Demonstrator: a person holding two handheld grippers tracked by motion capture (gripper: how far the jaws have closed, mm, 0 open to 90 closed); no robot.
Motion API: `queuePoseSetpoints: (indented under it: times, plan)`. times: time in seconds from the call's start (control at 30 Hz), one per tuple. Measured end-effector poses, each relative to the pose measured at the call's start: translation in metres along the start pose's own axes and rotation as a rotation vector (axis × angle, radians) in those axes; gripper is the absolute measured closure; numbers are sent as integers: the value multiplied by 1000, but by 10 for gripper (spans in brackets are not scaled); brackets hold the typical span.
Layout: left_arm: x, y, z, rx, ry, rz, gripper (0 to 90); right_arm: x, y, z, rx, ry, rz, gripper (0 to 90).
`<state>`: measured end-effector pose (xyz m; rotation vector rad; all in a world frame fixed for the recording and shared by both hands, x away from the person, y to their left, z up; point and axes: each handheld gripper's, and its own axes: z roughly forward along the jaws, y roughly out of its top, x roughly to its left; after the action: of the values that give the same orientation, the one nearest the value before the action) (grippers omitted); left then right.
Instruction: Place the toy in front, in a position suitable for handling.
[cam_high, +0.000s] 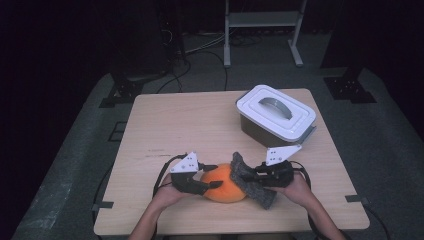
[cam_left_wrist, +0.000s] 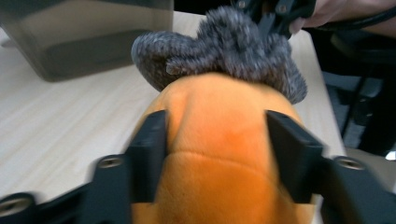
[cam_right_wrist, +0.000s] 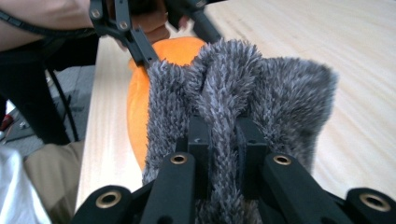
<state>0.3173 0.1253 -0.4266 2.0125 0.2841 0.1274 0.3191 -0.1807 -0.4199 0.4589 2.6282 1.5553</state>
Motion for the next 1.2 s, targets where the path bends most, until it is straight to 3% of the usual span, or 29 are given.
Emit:
queuePoseSetpoints:
  times: [0.03,0.1,0.2,0.33,0.43,0.53,0.57,0.67,0.77,0.93,1.13,1.2]
  plan:
    - [-1,1,0,2,-3,-3,366,2,0,2,12,5,-10,787]
    - [0,1,1,10,-13,-40,243,7,0,5,25,28,-28,787]
    - [0,1,1,15,-20,-50,224,11,0,6,41,48,-44,787]
    - [0,-3,4,44,-33,-51,291,12,0,5,49,46,-57,787]
    - [3,-6,-1,67,-50,-49,300,7,4,-4,-4,3,-42,788]
    - [4,-5,-7,66,-63,-45,269,5,2,-5,-4,-10,-33,787]
    - [3,-1,-8,35,-59,-45,241,8,1,3,34,-9,-46,787]
    - [1,2,-7,-4,-57,-31,240,11,2,8,30,5,-54,787]
    - [0,-2,-3,41,-49,-21,305,16,7,13,26,-4,-78,787]
    - [2,-7,-4,54,-54,-35,322,11,1,11,35,5,-53,786]
    - [3,-9,-8,63,-59,-32,323,6,-8,6,78,-23,-32,787]
    - [4,-9,-10,64,-66,-32,322,12,1,1,2,0,-35,787]
